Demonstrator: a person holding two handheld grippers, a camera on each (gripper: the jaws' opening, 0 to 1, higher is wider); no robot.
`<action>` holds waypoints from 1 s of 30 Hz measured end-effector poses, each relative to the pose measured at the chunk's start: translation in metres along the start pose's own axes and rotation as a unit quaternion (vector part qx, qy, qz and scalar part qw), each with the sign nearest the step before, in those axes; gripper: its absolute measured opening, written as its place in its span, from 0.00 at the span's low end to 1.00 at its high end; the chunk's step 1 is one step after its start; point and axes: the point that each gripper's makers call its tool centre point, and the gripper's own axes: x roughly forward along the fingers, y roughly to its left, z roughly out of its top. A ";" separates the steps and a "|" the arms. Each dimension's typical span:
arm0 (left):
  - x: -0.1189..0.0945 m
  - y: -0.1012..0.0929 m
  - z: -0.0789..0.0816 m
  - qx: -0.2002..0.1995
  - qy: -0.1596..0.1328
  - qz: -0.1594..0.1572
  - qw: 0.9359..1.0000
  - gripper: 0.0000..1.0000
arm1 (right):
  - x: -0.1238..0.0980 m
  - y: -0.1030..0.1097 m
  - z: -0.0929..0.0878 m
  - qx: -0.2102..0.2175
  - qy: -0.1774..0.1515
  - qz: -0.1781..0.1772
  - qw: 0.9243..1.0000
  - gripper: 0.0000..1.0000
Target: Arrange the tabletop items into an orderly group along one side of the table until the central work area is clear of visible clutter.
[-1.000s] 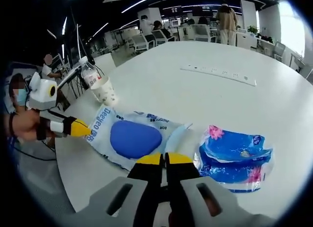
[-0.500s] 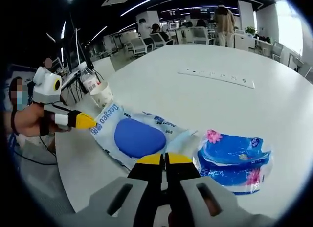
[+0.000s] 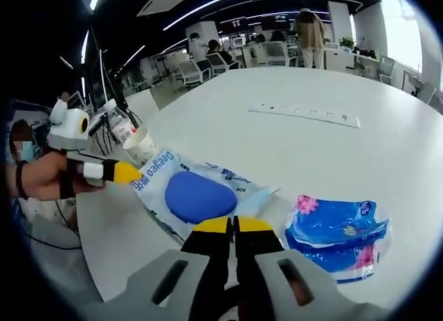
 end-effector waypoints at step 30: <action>0.010 0.030 -0.020 -0.043 0.007 0.045 0.998 0.00 | 0.016 0.005 -0.016 0.021 0.014 -0.004 1.000 0.00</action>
